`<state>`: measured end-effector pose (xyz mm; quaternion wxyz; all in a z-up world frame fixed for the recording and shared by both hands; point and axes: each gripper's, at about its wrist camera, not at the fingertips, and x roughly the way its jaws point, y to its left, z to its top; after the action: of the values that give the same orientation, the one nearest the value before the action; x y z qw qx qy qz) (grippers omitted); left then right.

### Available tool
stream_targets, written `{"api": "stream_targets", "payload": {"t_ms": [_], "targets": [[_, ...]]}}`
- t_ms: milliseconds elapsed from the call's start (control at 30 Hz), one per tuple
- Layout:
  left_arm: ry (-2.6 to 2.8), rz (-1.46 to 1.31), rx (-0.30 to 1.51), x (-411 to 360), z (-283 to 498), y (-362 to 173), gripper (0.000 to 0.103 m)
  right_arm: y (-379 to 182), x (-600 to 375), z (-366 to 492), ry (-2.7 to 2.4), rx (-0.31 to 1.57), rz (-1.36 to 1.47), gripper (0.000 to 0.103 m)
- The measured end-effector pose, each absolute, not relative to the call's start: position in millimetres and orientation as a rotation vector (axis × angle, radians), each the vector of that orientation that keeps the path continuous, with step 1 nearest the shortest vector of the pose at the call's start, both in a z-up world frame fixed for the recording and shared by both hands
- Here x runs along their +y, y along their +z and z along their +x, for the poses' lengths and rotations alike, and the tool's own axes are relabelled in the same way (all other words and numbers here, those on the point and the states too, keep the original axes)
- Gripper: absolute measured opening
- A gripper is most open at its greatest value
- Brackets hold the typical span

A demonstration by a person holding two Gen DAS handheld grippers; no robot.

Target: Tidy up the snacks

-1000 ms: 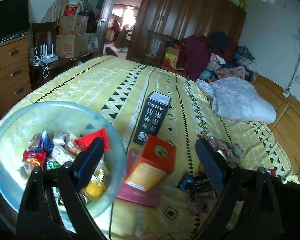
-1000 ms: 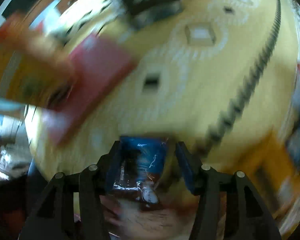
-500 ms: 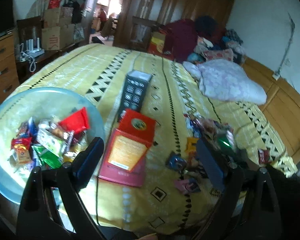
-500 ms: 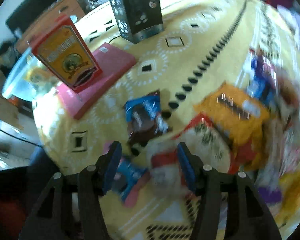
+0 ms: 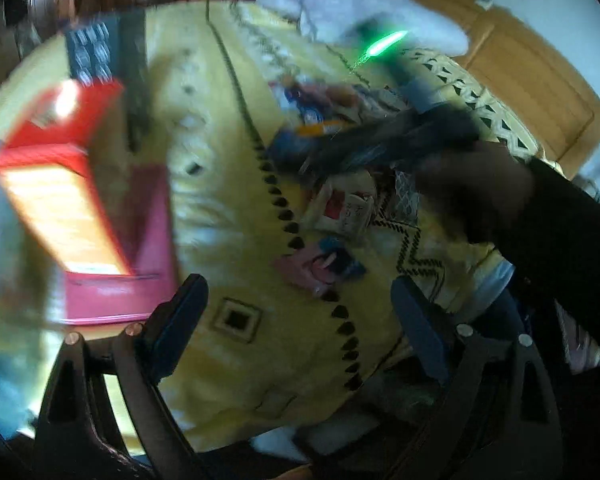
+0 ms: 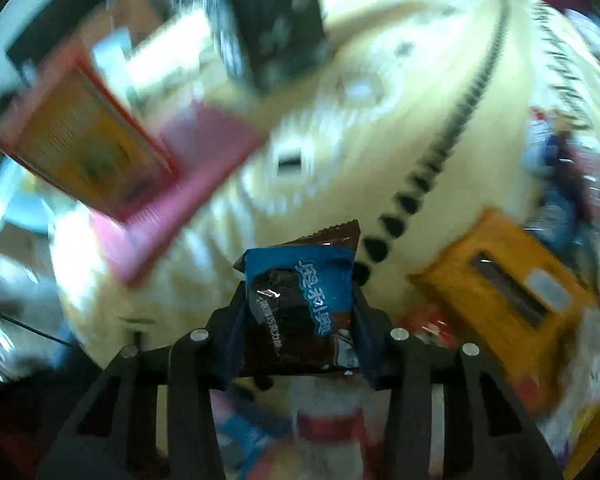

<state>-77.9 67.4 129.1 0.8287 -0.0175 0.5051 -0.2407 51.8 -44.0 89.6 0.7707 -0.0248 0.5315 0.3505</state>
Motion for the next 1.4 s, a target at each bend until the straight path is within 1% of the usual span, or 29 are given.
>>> {"api": "stream_targets", "payload": {"t_ms": [100, 167, 267, 367, 567, 633, 667, 700, 767, 833, 867, 900, 933, 1100, 1233, 1400], "targets": [[-0.498, -0.13, 1.161, 50, -63, 99, 0.093, 123, -85, 34, 0.725, 1.067, 0.058, 0.05], [-0.475, -0.169, 1.181, 39, -59, 88, 0.093, 131, -114, 19, 0.695, 1.04, 0.142, 0.05], [-0.415, -0.14, 1.205, 14, -57, 73, 0.093, 127, -145, -1, 0.643, 1.028, 0.223, 0.05], [-0.313, -0.096, 1.214, 6, -49, 61, 0.093, 120, -164, -17, 0.62, 1.042, 0.28, 0.05], [-0.2, -0.065, 1.261, 6, -46, 40, 0.092, 104, -170, -32, 0.626, 1.05, 0.318, 0.05], [-0.199, -0.044, 1.246, 3, -47, 41, 0.083, 104, -170, -33, 0.631, 1.044, 0.325, 0.05], [-0.212, -0.043, 1.245, 2, -48, 40, 0.069, 105, -171, -33, 0.632, 1.038, 0.327, 0.05], [-0.216, -0.033, 1.247, 1, -48, 40, 0.065, 105, -170, -33, 0.634, 1.037, 0.329, 0.05], [-0.222, 0.004, 1.24, -3, -52, 37, 0.064, 103, -171, -32, 0.631, 1.037, 0.336, 0.05], [-0.23, 0.022, 1.225, -1, -55, 33, 0.059, 103, -172, -33, 0.628, 1.033, 0.344, 0.05], [-0.234, 0.01, 1.212, 2, -55, 33, 0.054, 103, -172, -33, 0.627, 1.031, 0.347, 0.05], [-0.236, 0.003, 1.206, 6, -52, 34, 0.046, 102, -172, -33, 0.625, 1.029, 0.349, 0.05], [-0.241, -0.008, 1.2, 8, -52, 36, 0.044, 101, -172, -34, 0.621, 1.03, 0.349, 0.05], [-0.273, -0.011, 1.108, 14, -65, 71, 0.043, 107, -175, -38, 0.6, 1.0, 0.354, 0.05], [-0.281, -0.028, 0.981, 25, -77, 121, 0.043, 129, -177, -40, 0.585, 0.933, 0.334, 0.05], [-0.256, -0.057, 0.814, 47, -77, 189, 0.043, 169, -167, -39, 0.569, 0.836, 0.268, 0.05]]}}
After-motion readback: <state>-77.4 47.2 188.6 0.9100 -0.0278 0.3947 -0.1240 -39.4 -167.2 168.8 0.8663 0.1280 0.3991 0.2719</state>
